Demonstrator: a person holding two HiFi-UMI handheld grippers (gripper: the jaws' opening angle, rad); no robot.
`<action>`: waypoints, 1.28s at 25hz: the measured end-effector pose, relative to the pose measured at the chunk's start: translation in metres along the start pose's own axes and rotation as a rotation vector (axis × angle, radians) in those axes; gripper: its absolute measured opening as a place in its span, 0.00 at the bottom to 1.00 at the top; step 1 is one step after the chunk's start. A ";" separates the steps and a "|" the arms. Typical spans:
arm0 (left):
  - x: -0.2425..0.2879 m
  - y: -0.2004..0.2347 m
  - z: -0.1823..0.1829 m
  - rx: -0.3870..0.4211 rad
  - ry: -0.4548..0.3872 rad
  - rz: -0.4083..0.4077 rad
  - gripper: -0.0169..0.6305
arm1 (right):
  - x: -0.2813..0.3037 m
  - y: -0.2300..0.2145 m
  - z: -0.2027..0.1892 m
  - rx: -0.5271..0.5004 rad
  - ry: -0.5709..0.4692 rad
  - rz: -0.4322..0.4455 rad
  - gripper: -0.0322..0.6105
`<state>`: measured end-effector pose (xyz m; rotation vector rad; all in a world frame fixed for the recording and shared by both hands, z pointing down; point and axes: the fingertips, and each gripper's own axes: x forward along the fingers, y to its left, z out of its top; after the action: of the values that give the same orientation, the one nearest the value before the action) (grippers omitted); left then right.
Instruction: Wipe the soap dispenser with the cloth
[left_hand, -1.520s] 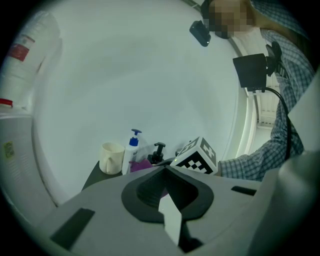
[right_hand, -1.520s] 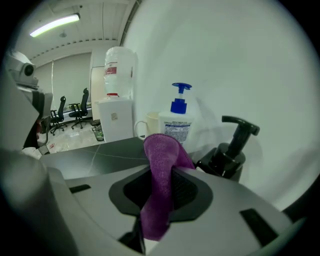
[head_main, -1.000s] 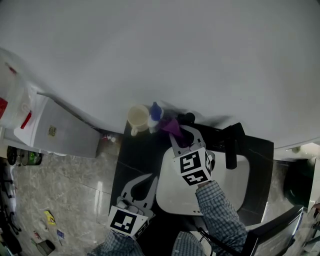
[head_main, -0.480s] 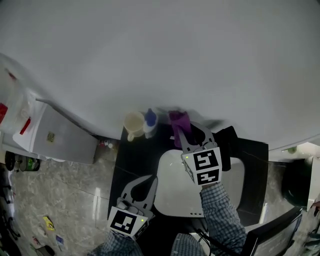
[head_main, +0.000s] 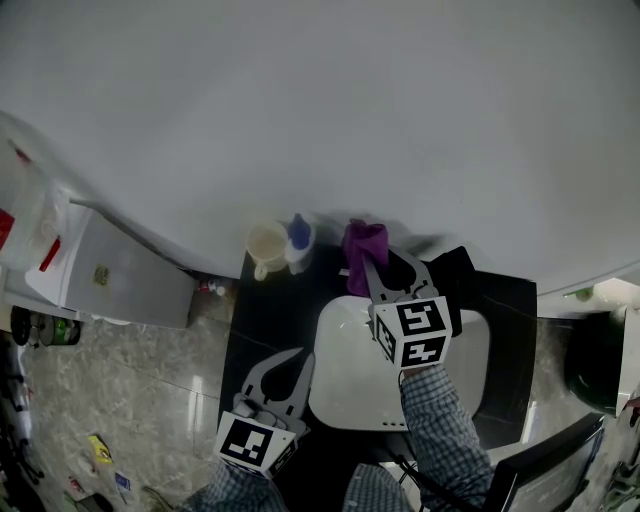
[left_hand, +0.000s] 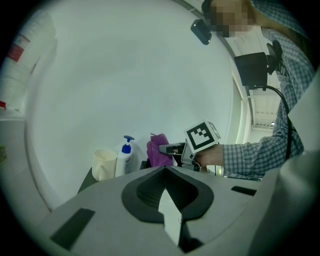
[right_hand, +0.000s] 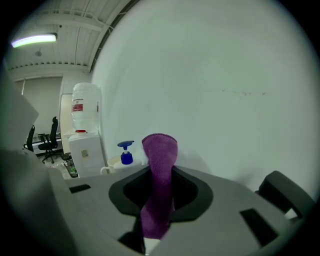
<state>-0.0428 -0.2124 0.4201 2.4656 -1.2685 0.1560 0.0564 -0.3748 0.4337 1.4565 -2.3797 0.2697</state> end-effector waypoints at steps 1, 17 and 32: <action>0.000 0.000 0.001 0.001 -0.002 -0.001 0.04 | -0.001 0.001 0.000 0.004 -0.003 0.002 0.19; -0.020 0.002 0.029 0.070 -0.061 -0.042 0.04 | -0.084 0.012 0.001 0.162 -0.091 -0.080 0.19; -0.045 -0.015 0.029 0.110 -0.074 -0.120 0.04 | -0.185 0.045 -0.030 0.316 -0.143 -0.198 0.19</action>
<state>-0.0597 -0.1803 0.3778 2.6558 -1.1662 0.1072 0.0989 -0.1915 0.3918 1.8976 -2.3579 0.5264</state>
